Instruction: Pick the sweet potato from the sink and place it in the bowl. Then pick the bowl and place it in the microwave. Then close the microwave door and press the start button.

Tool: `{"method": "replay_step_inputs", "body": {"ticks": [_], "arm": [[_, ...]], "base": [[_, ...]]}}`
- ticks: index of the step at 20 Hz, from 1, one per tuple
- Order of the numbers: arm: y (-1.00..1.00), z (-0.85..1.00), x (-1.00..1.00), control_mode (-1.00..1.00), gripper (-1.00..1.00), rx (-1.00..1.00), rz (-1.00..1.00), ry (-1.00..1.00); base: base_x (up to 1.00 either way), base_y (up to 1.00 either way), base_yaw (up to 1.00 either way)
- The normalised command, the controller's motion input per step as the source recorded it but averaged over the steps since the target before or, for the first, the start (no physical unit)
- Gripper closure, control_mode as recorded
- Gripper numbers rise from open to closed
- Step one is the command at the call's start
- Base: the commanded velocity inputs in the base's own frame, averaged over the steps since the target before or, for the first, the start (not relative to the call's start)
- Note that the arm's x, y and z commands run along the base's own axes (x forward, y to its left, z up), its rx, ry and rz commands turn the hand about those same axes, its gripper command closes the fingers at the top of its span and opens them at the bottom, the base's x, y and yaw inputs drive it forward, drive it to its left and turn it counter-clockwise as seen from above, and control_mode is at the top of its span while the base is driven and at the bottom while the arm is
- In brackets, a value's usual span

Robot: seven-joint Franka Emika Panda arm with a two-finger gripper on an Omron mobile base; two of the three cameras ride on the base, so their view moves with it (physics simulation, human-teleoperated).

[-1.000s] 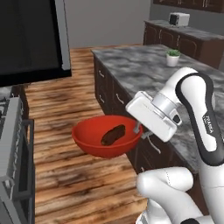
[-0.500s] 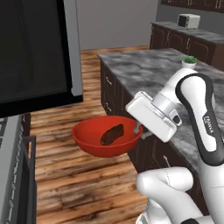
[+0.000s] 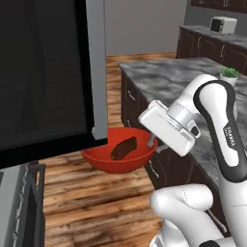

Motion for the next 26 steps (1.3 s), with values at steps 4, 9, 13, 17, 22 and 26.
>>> {"method": "replay_step_inputs", "body": {"ticks": [4, 9, 13, 17, 22, 26], "arm": [[0.0, 0.0, 0.0, 1.0, 1.0, 0.0, 0.0, 0.0], [0.0, 0.0, 0.0, 1.0, 1.0, 0.0, 0.0, 0.0], [0.0, 0.0, 0.0, 1.0, 1.0, 0.0, 0.0, 0.0], [0.0, 0.0, 0.0, 1.0, 1.0, 0.0, 0.0, 0.0], [0.0, 0.0, 0.0, 1.0, 1.0, 0.0, 0.0, 0.0], [0.0, 0.0, 0.0, 1.0, 1.0, 0.0, 0.0, 0.0]], "base": [[0.59, 0.28, 0.14], [0.41, 0.48, 0.27], [0.62, 0.31, 0.3], [0.58, 0.05, 0.36], [0.45, 0.01, 0.47], [0.51, 0.0, 0.55]]}}
